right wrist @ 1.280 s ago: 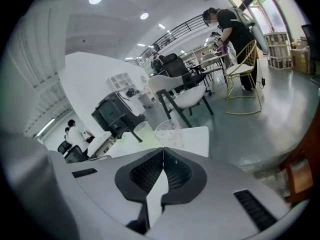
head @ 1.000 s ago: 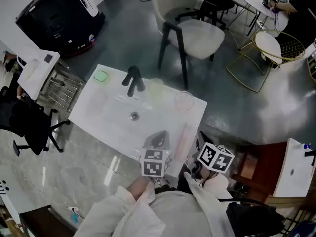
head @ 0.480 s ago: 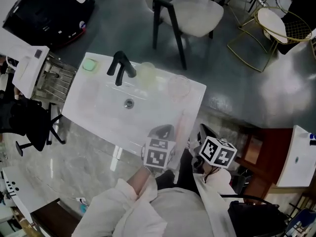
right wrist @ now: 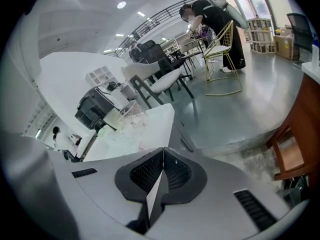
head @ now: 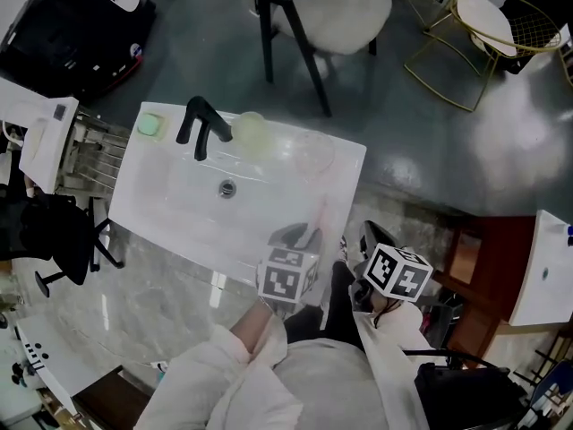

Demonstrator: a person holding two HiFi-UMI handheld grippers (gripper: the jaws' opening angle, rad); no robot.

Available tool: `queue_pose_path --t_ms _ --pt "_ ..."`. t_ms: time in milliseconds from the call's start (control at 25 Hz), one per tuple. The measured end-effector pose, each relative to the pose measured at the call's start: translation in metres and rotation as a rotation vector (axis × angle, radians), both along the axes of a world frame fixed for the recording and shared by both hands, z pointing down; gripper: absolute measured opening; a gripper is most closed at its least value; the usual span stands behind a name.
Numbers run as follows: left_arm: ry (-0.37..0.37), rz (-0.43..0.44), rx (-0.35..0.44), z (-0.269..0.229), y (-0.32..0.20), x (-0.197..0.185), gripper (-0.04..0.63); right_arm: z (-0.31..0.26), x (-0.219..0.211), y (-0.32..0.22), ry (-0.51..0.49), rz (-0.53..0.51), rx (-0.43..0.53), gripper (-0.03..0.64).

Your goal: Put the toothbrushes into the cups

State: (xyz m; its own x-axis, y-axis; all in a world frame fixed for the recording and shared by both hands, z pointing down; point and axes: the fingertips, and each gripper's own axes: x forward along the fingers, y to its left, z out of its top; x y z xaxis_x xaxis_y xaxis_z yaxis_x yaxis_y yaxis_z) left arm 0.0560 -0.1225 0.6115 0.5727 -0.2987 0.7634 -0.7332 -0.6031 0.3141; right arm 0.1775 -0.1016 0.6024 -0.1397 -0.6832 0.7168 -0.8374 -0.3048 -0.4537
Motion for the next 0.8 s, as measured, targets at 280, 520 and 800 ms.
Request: queue_pose_path --t_ms 280,520,800 --pt "-0.051 0.024 -0.029 0.008 0.001 0.004 0.107 0.004 0.001 0.0 -0.013 0.0 -0.008 0.025" --pt "-0.125 0.046 -0.062 0.019 0.002 0.007 0.107 0.009 0.009 0.003 -0.019 0.014 -0.012 0.025" --pt "-0.181 0.058 -0.075 0.027 -0.001 0.008 0.107 0.016 0.02 0.007 -0.028 0.039 -0.019 0.025"
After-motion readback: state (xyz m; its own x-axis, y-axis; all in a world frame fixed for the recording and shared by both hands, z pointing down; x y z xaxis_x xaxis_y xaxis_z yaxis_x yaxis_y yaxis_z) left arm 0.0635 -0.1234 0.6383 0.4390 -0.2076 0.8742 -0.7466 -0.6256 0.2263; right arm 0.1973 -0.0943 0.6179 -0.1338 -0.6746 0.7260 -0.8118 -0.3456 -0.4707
